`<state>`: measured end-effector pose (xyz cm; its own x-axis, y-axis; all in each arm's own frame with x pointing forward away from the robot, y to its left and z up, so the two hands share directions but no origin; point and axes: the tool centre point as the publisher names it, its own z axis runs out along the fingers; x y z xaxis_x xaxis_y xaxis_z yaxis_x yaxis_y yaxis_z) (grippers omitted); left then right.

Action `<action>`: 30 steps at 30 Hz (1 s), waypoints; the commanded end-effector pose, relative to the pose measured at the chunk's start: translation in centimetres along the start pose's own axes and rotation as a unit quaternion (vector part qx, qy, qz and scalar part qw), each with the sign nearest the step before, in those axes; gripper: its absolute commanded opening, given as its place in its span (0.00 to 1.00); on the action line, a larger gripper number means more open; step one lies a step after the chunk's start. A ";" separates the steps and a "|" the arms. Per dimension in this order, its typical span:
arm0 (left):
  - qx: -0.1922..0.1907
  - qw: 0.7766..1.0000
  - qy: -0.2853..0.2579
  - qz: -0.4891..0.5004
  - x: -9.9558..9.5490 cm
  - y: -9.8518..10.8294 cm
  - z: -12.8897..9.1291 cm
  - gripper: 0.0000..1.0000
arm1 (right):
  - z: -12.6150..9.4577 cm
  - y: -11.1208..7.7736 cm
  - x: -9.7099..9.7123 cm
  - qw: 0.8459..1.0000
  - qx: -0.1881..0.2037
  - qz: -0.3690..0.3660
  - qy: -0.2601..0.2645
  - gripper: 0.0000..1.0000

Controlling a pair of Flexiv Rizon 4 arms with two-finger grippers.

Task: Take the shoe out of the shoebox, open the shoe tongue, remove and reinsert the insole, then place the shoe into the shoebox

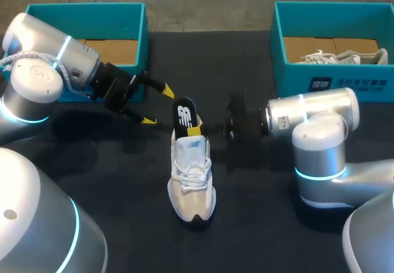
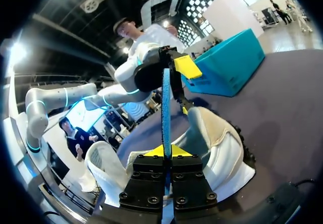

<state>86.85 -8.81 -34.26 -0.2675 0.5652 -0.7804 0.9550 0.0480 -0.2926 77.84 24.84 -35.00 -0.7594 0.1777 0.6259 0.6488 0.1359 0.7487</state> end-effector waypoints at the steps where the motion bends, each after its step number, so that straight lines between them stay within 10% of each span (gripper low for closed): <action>1: -0.001 1.000 0.000 0.000 0.0 -0.1 0.0 1.00 | 0.3 -1.0 0.2 1.000 -0.005 0.003 -0.003 0.00; 30: -0.001 1.000 0.000 0.000 0.0 -0.1 0.0 1.00 | 0.5 3.2 0.9 0.999 0.012 -0.040 -0.007 0.23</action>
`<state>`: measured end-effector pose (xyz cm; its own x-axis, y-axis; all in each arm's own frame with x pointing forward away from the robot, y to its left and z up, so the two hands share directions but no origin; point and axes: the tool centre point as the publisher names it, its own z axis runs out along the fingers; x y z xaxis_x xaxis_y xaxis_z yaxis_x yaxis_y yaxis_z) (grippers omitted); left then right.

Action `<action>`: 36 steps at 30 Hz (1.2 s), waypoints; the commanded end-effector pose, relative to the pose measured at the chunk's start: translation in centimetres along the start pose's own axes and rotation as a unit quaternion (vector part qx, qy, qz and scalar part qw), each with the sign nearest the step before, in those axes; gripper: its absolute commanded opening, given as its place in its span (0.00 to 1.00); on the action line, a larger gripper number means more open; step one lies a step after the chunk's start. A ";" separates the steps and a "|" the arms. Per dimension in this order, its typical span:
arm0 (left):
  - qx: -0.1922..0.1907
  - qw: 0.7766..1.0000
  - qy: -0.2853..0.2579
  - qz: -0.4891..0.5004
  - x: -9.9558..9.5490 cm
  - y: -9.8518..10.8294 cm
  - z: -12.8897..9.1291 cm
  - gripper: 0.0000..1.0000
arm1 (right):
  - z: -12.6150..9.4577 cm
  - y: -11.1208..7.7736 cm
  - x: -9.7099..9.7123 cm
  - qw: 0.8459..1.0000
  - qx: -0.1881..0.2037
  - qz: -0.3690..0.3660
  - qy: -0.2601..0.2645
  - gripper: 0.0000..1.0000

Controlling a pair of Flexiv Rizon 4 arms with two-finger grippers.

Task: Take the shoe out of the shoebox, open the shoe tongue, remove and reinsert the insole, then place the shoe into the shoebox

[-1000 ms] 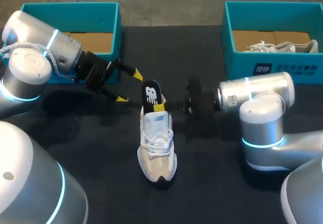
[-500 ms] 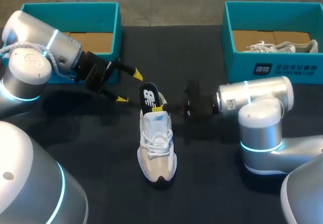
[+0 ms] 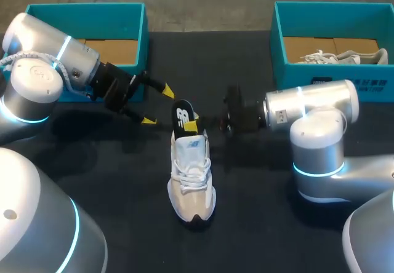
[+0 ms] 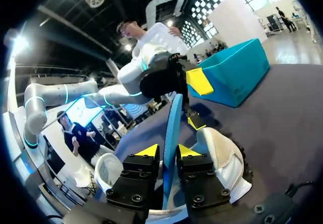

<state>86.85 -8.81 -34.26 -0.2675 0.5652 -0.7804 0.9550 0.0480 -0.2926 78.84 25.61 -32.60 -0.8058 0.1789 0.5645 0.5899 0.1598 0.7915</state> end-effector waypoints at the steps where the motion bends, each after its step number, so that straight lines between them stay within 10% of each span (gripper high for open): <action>1: -0.001 1.000 0.000 0.000 0.0 -0.1 0.0 1.00 | 0.2 0.8 -0.1 1.000 0.007 -0.003 -0.001 0.23; 8: -0.001 1.000 0.000 0.000 0.0 -0.1 0.0 1.00 | 0.0 1.3 -0.2 1.000 0.008 -0.007 -0.002 0.16; 9: -0.001 1.000 0.000 0.000 0.0 -0.1 0.0 1.00 | -0.1 1.5 -0.2 1.000 0.009 -0.008 -0.003 0.00; 36: -0.001 1.000 0.000 0.000 0.0 -0.1 0.0 1.00 | 0.5 -3.1 -0.5 0.999 0.015 0.050 -0.005 0.00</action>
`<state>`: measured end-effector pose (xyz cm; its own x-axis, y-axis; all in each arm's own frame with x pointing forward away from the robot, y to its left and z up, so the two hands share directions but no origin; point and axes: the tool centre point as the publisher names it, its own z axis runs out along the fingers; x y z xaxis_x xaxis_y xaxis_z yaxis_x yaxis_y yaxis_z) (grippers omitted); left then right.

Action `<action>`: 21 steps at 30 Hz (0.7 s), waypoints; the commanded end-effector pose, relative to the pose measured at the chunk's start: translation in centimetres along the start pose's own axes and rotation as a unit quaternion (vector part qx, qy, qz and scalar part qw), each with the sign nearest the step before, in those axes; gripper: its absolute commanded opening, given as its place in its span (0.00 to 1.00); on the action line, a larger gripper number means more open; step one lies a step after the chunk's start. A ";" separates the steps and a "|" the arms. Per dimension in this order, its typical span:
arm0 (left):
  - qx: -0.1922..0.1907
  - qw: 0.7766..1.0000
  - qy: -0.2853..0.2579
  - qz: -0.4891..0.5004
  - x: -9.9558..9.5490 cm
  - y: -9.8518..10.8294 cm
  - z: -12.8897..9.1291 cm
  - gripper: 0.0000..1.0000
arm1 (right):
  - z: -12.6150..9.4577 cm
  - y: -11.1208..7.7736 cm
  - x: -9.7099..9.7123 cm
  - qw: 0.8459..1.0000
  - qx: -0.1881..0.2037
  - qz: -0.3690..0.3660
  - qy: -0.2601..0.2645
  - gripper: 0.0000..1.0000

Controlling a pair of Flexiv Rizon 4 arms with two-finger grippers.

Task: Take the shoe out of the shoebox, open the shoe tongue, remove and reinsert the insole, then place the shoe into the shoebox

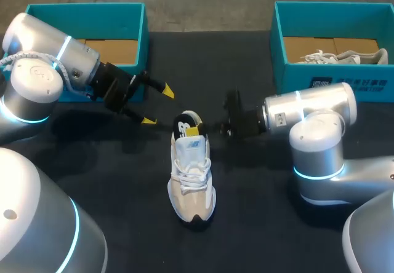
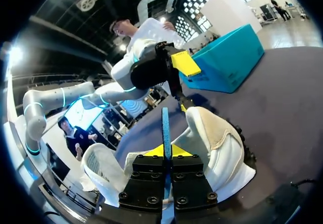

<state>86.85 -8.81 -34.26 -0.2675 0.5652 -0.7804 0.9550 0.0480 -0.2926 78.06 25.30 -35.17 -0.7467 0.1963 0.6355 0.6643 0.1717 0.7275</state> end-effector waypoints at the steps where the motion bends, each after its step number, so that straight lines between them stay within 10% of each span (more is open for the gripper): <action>1: -0.001 1.000 0.000 0.000 0.0 -0.1 0.0 1.00 | 0.3 -0.7 0.4 1.000 0.000 0.006 -0.005 0.00; 8: -0.001 1.000 0.000 0.000 0.0 -0.1 0.0 1.00 | 0.3 -1.0 0.5 1.000 -0.003 0.008 -0.007 0.00; 13: -0.001 1.000 0.000 0.000 0.0 -0.1 0.0 1.00 | 0.0 0.4 0.8 1.000 -0.010 -0.009 -0.011 0.38; 21: -0.001 1.000 0.000 0.000 0.0 -0.1 0.0 1.00 | -0.1 2.0 1.0 0.999 -0.008 -0.026 -0.017 0.33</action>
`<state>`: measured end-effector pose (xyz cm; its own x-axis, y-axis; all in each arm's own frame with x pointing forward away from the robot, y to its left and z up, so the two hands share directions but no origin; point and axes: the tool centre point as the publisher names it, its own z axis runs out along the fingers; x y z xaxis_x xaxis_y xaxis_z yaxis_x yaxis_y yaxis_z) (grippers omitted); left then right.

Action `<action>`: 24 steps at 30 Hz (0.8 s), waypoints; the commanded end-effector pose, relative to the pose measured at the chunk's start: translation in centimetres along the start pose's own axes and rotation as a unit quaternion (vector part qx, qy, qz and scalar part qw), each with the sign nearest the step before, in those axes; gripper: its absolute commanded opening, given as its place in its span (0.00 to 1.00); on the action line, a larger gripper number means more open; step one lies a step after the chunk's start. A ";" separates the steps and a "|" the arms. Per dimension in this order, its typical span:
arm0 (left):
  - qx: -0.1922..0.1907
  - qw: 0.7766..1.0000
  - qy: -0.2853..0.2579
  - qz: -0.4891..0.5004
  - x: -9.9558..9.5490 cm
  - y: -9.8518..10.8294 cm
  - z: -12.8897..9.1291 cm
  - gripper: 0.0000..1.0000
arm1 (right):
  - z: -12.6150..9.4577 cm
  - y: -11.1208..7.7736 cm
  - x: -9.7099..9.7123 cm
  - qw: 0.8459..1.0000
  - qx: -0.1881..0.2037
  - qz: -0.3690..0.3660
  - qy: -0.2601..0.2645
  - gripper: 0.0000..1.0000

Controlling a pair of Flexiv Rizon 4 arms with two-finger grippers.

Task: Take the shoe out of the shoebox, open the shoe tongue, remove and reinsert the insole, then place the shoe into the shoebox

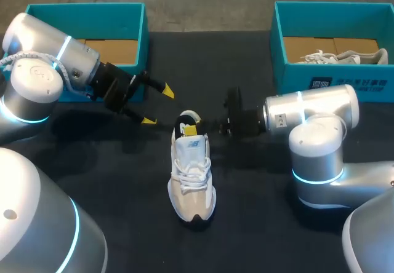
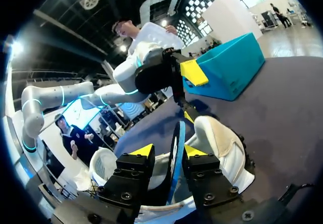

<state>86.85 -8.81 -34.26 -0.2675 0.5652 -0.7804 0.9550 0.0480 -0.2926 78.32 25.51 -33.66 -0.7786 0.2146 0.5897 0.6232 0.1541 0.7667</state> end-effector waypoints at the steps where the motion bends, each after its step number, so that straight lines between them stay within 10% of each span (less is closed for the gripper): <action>1: -0.001 1.000 0.000 0.000 0.0 -0.1 0.0 1.00 | 0.1 0.9 0.1 1.000 0.007 -0.002 -0.003 0.31; 7: -0.001 1.000 0.000 0.000 0.0 -0.1 0.0 1.00 | 0.1 1.4 -0.2 1.000 0.010 -0.004 -0.004 0.00; 24: -0.001 1.000 0.000 0.000 0.0 -0.1 0.0 1.00 | 0.4 -0.5 -1.2 0.999 0.020 0.048 -0.015 0.00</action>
<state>86.85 -8.81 -34.26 -0.2675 0.5652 -0.7804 0.9550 0.0480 -0.2926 79.30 25.31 -34.65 -0.7185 0.2499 0.6491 0.6926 0.1718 0.7005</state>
